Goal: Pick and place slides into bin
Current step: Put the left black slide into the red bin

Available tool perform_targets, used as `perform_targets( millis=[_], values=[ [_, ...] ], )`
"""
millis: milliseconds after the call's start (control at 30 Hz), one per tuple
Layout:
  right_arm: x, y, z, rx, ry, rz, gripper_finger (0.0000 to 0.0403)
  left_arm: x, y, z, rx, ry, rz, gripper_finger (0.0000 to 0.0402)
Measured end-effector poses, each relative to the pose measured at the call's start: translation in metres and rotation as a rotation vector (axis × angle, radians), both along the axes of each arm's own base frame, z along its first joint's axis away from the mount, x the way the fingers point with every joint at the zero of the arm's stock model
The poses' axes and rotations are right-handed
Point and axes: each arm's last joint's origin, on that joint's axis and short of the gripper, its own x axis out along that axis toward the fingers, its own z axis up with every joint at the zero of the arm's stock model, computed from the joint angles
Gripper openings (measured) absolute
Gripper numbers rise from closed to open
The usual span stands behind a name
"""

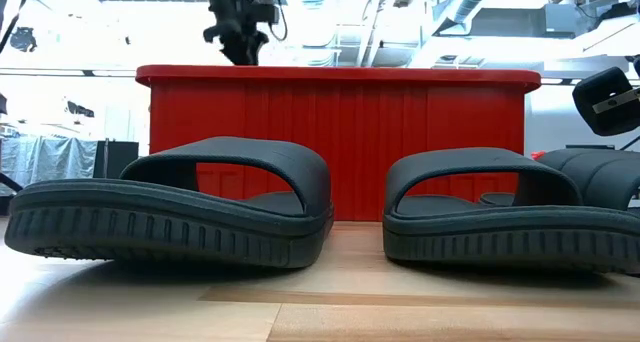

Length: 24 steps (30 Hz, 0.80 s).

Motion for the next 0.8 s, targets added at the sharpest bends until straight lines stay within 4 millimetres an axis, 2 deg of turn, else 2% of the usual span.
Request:
perform_targets(
  millis=[133,267,500,800],
  values=[
    [0.000,0.000,0.000,0.000,0.000,0.000,0.0066,0.005,-0.021,0.021,-0.073,-0.069,-0.121,0.0116],
    [0.000,0.000,0.000,0.000,0.000,0.000,0.0066,0.009,-0.047,0.031,-0.144,-0.075,-0.298,0.0116],
    [0.000,0.000,0.000,0.000,0.000,0.000,0.0066,0.016,-0.094,0.027,-0.207,0.022,-0.496,0.0116],
    [0.000,0.000,0.000,0.000,0.000,0.000,0.0066,0.025,-0.154,0.027,-0.258,0.045,-0.609,0.0116]
  ],
)
